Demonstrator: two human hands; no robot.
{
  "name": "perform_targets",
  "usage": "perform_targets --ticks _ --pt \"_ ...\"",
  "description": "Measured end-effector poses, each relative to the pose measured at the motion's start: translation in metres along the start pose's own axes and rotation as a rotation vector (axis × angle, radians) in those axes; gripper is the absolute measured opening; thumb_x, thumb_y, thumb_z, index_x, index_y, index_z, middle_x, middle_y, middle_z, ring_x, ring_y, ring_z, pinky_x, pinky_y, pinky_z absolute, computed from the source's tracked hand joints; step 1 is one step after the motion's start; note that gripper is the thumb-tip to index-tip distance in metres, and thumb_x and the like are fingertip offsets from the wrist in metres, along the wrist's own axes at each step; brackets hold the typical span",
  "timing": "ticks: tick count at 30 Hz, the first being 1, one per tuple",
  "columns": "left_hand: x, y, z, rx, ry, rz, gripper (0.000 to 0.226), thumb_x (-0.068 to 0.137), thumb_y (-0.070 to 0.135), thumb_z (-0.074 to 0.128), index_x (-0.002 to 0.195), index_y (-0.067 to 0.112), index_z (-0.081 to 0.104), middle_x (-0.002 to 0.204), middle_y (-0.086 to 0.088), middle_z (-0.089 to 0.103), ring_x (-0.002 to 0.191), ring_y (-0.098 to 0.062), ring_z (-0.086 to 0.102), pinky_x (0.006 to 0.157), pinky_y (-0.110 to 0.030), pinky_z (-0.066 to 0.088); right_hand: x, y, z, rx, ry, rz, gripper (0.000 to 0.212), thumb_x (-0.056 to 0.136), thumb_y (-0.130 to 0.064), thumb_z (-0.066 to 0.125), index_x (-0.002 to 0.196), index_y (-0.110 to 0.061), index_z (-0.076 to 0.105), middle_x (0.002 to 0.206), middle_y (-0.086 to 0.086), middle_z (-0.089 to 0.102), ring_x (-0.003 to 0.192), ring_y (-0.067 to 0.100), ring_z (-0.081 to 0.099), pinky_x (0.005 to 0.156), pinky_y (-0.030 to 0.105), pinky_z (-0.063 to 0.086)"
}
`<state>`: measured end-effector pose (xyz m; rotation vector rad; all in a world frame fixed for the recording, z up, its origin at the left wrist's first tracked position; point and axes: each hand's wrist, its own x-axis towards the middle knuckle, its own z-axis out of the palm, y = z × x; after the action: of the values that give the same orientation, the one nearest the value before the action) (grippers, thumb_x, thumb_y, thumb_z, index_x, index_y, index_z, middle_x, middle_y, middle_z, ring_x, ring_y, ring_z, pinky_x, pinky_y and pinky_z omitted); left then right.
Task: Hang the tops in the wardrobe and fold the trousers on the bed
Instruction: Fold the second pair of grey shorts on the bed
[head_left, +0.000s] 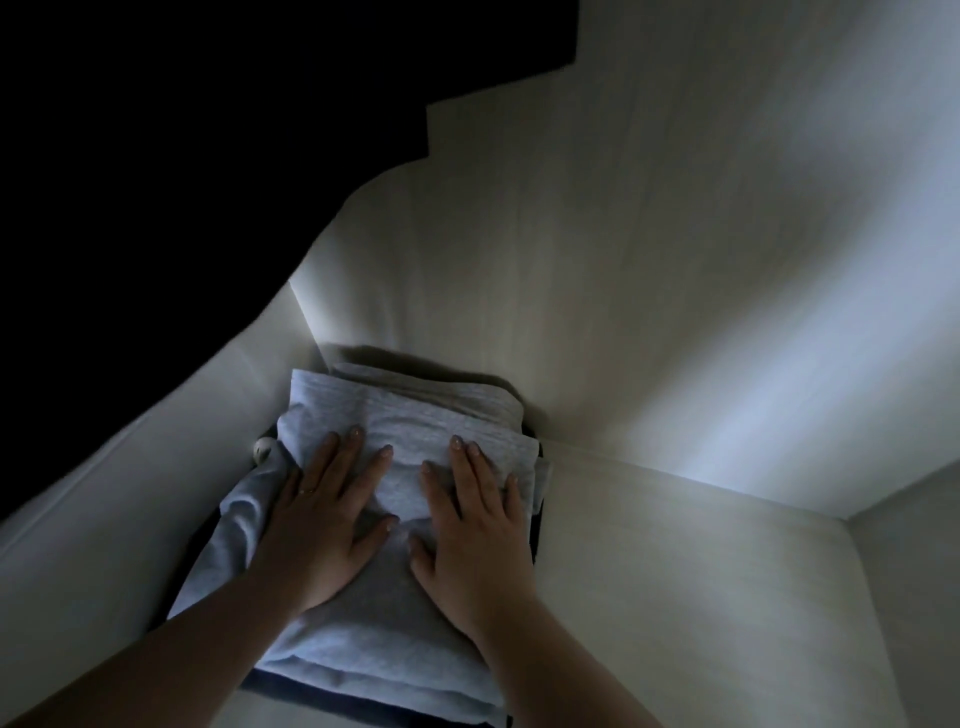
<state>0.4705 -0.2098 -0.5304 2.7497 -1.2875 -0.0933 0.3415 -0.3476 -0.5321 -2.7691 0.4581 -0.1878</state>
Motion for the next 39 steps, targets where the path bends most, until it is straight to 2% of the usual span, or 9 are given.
perform_targets --ticks 3,8,11,16,23,27,32,36,39 --pt "-0.005 0.006 -0.007 0.036 -0.096 -0.038 0.081 0.089 0.065 0.029 0.146 0.027 -0.014 0.160 -0.002 -0.009 0.148 -0.021 -0.006 0.118 -0.039 0.016 -0.015 0.003 -0.009 0.023 -0.053 0.004 0.067 0.093 -0.048 0.038 0.151 -0.027 0.013 0.160 0.001 -0.012 0.144 0.016 -0.022 0.116 0.039 -0.010" --pt "-0.031 0.033 -0.035 -0.287 -0.143 -0.137 0.064 0.092 0.045 0.055 0.148 0.029 0.029 0.156 -0.003 0.025 0.140 -0.019 0.031 0.110 -0.033 0.033 -0.055 -0.001 -0.034 0.118 -0.195 0.122 0.065 0.092 -0.039 0.043 0.151 -0.025 0.018 0.160 0.005 0.009 0.147 0.021 0.008 0.117 0.032 0.011" --pt "-0.049 0.052 -0.061 -0.607 -0.221 -0.191 0.048 0.093 0.033 0.058 0.139 0.029 0.043 0.138 0.005 0.051 0.121 -0.011 0.052 0.098 -0.024 0.042 -0.073 -0.002 -0.063 0.199 -0.152 0.220 0.065 0.088 -0.032 0.050 0.149 -0.028 0.026 0.156 0.002 0.020 0.141 0.020 0.025 0.113 0.029 0.026" --pt "-0.087 0.087 -0.114 -0.844 -0.226 -0.105 0.029 0.093 0.028 0.058 0.122 0.034 0.056 0.118 0.019 0.061 0.111 0.007 0.055 0.095 -0.013 0.042 -0.104 -0.014 -0.126 0.364 0.021 0.335 0.059 0.092 -0.034 0.054 0.146 -0.030 0.032 0.152 -0.004 0.029 0.137 0.015 0.031 0.106 0.025 0.031" --pt "-0.169 0.123 -0.222 -1.035 -0.100 -0.027 0.024 0.094 0.020 0.058 0.099 0.044 0.058 0.104 0.018 0.066 0.098 0.009 0.060 0.080 -0.006 0.045 -0.173 -0.075 -0.210 0.588 0.287 0.337 0.038 0.093 -0.026 0.057 0.131 -0.028 0.053 0.131 -0.011 0.049 0.110 -0.007 0.041 0.083 -0.008 0.022" --pt "-0.238 0.135 -0.274 -1.078 0.012 0.011 0.020 0.092 0.022 0.061 0.098 0.041 0.062 0.103 0.014 0.067 0.098 0.007 0.061 0.081 -0.006 0.044 -0.229 -0.129 -0.247 0.720 0.329 0.267 0.029 0.093 -0.024 0.056 0.116 -0.041 0.056 0.121 -0.017 0.053 0.112 -0.005 0.048 0.085 0.005 0.033" --pt "-0.335 0.121 -0.327 -1.050 0.111 0.017 0.020 0.092 0.013 0.060 0.102 0.031 0.063 0.103 -0.001 0.069 0.096 -0.017 0.066 0.087 -0.028 0.052 -0.280 -0.208 -0.279 0.737 0.265 0.074 0.032 0.091 -0.017 0.058 0.101 -0.047 0.053 0.109 -0.023 0.054 0.105 -0.011 0.050 0.081 0.000 0.035" --pt "-0.414 0.088 -0.350 -0.938 0.170 -0.041 0.022 0.093 0.015 0.060 0.111 0.027 0.063 0.102 0.013 0.068 0.091 0.004 0.064 0.079 -0.006 0.045 -0.314 -0.258 -0.286 0.751 0.116 -0.099 0.026 0.091 -0.015 0.058 0.107 -0.036 0.061 0.116 -0.015 0.058 0.110 -0.006 0.051 0.087 0.005 0.038" --pt "-0.476 0.068 -0.356 -0.926 0.240 -0.154 0.024 0.092 0.014 0.060 0.105 0.035 0.061 0.103 0.014 0.068 0.092 0.004 0.063 0.082 -0.007 0.044 -0.337 -0.281 -0.277 0.758 0.000 -0.174 0.025 0.092 -0.015 0.058 0.107 -0.034 0.061 0.118 -0.011 0.059 0.116 0.003 0.052 0.101 0.027 0.042"
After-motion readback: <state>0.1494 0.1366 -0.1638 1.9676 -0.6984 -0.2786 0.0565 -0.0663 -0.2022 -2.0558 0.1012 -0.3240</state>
